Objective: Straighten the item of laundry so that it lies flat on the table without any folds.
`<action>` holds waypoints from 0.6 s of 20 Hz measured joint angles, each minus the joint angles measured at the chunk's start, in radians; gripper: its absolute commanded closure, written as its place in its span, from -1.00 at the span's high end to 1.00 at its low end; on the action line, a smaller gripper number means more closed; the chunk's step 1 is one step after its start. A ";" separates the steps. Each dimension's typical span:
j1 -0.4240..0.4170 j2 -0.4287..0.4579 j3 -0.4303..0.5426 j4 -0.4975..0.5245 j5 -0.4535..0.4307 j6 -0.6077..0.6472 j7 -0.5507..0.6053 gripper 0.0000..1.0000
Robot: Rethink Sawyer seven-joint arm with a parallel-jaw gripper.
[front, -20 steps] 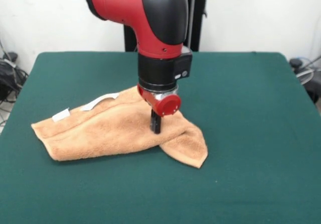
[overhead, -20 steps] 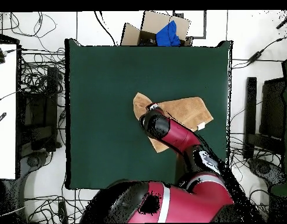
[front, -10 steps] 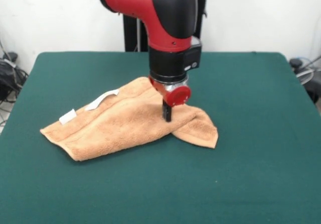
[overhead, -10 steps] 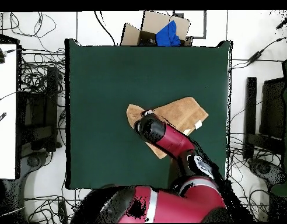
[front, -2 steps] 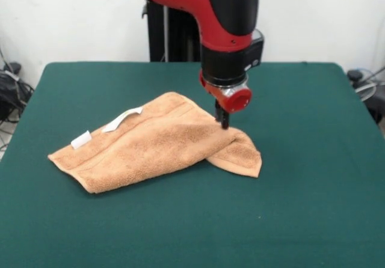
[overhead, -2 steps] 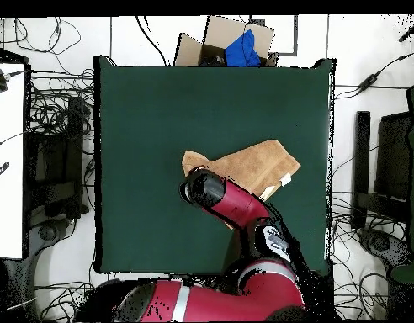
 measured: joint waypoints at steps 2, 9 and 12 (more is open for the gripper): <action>0.006 -0.002 -0.007 0.000 0.000 0.021 0.000 1.00; 0.037 0.014 -0.055 -0.034 0.000 0.038 0.000 1.00; 0.071 0.047 -0.094 -0.089 -0.001 0.046 0.000 1.00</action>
